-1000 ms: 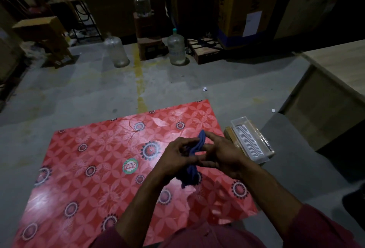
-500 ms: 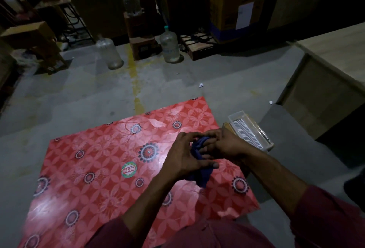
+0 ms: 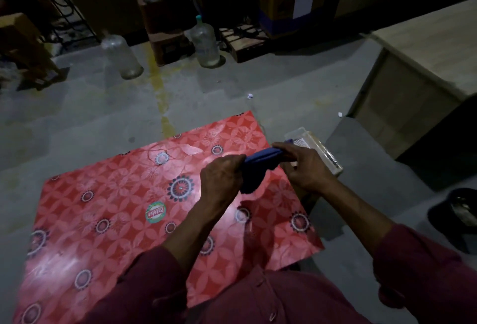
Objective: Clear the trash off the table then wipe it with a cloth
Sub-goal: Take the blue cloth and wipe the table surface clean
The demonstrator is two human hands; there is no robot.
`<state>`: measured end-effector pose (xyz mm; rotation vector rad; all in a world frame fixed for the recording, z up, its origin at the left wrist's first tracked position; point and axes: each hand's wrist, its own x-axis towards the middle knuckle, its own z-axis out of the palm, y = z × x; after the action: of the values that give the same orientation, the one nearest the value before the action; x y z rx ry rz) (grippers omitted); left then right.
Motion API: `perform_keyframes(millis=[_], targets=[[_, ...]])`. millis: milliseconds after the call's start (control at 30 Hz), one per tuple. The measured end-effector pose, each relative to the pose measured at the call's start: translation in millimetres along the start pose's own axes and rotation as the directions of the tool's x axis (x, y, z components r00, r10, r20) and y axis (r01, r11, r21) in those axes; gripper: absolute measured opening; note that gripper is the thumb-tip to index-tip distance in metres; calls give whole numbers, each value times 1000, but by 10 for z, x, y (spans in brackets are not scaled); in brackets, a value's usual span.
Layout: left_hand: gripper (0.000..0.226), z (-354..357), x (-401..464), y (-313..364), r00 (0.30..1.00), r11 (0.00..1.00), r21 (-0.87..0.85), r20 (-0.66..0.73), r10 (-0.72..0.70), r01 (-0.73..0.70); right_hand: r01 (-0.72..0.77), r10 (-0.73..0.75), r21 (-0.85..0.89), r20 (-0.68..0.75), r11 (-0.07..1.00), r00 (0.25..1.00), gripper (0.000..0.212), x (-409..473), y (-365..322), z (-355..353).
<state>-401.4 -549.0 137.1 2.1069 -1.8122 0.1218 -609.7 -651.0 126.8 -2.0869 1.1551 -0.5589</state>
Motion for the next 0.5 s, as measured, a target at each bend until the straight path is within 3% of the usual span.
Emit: perform_keyframes(millis=[100,167,267,333,400,500], targets=[[29,277,-394,111,990,986,-101,18,138,-136,-33,33,32,-2,999,999,59,-437,288,86],[28,523,-736,156,964,953,-253,162,211,-166,-115,113,9,93,993,989,56,-809,444,165],[35,847,-1212,221,800,929,-323,501,329,-180,-232,313,-275,303,933,900,55,-1301,677,284],[53,976,-1405,216,723,946,-301,626,290,-119,-251,449,-462,393,851,802,53,-1512,841,376],[56,1076,-1475,153,718,952,-307,661,215,-3,-287,491,-492,357,822,795,46,-1589,954,453],[50,1157,-1422,28,800,938,-317,594,84,137,-297,416,-379,286,877,863,44,-1495,1023,637]])
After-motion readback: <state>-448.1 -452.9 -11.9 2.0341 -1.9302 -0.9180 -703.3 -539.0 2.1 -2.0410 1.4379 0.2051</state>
